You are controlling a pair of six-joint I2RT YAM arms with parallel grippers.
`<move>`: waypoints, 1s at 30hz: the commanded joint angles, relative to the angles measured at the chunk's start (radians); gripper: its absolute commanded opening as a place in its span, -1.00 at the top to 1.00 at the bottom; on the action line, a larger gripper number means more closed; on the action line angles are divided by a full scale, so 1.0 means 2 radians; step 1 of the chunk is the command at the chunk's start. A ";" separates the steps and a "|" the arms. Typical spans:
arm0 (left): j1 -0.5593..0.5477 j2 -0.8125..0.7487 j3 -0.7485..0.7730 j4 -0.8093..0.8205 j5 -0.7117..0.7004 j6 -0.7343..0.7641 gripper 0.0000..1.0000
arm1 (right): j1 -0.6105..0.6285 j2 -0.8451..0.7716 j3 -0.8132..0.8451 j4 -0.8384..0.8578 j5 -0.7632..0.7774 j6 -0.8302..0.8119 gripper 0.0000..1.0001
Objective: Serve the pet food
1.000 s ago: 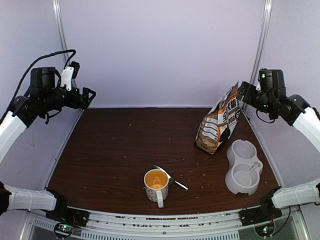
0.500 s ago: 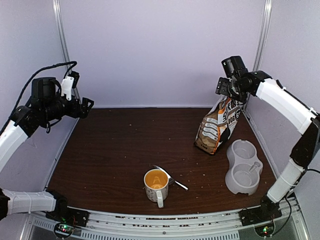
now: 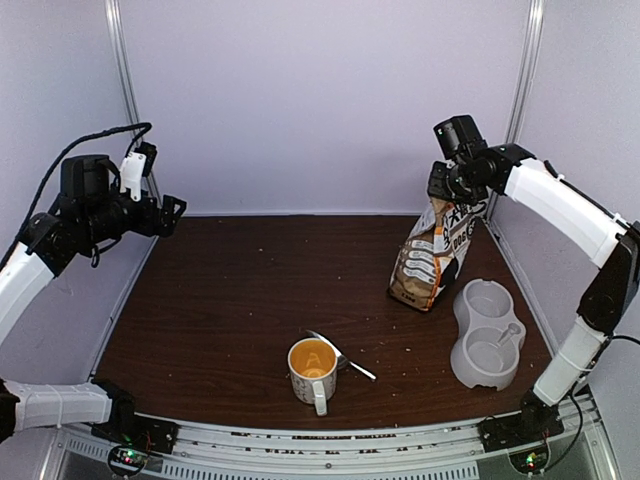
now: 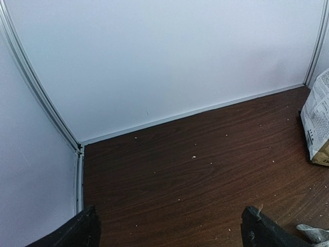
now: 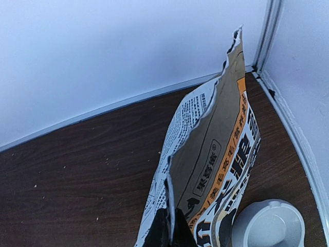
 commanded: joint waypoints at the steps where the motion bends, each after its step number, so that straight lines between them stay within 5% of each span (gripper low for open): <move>1: -0.001 -0.007 -0.005 0.030 -0.010 0.004 -0.95 | 0.040 -0.056 -0.004 0.073 -0.101 -0.049 1.00; 15: -0.001 0.015 -0.004 0.032 0.008 -0.002 -0.96 | 0.113 -0.052 -0.024 0.121 -0.178 -0.051 1.00; 21: -0.009 0.032 0.019 0.038 0.078 -0.034 -0.95 | 0.131 -0.055 -0.041 0.145 -0.203 -0.041 1.00; 22: -0.014 0.034 0.022 0.042 0.083 -0.044 -0.95 | 0.132 -0.057 -0.044 0.144 -0.198 -0.040 0.96; 26: -0.062 0.046 0.025 0.084 0.076 -0.093 -0.95 | 0.132 -0.076 -0.050 0.126 -0.150 -0.051 0.21; 30: -0.115 0.084 0.044 0.146 0.072 -0.148 -0.95 | 0.131 -0.107 -0.056 0.100 -0.105 -0.064 -0.15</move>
